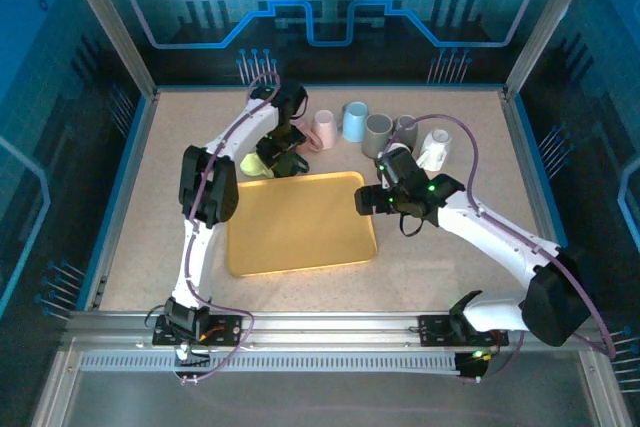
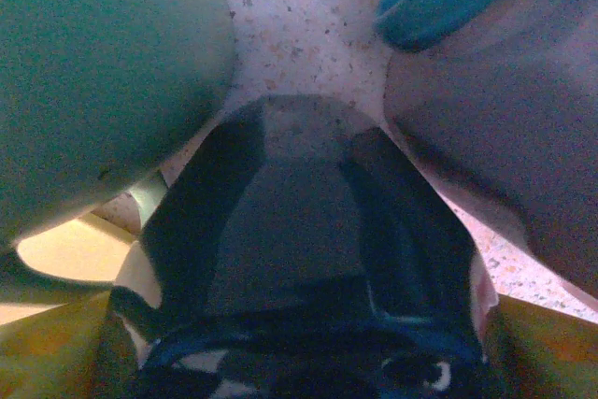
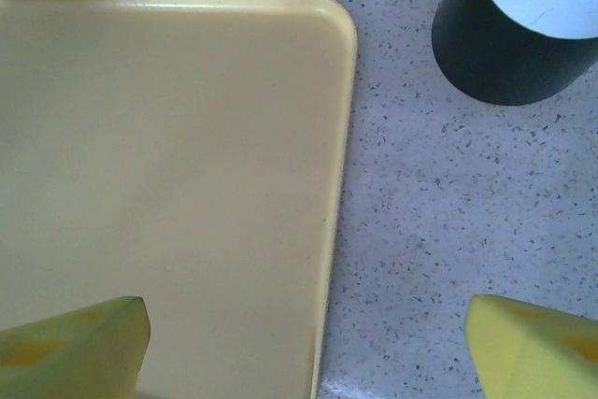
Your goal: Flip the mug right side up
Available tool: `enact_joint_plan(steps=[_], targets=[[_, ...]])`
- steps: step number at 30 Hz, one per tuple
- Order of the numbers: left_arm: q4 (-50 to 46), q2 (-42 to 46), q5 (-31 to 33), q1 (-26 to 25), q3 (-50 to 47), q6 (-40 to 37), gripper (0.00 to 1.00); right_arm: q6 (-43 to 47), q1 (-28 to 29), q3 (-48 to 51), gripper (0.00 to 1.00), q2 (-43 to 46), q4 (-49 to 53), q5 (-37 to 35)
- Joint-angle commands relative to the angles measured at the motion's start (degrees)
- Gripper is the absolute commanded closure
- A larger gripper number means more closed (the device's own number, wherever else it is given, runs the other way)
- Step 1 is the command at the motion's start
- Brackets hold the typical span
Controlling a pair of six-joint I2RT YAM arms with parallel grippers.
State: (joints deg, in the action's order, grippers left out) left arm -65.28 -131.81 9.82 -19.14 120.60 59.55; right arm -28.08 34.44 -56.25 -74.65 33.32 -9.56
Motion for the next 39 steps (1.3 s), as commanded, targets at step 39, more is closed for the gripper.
enact_joint_plan(steps=[39], targets=[[86.9,81.2,-27.5,-1.7,-75.9,-13.9,0.51,-32.7,-2.1,9.8,0.21,12.7,-52.0,41.7]])
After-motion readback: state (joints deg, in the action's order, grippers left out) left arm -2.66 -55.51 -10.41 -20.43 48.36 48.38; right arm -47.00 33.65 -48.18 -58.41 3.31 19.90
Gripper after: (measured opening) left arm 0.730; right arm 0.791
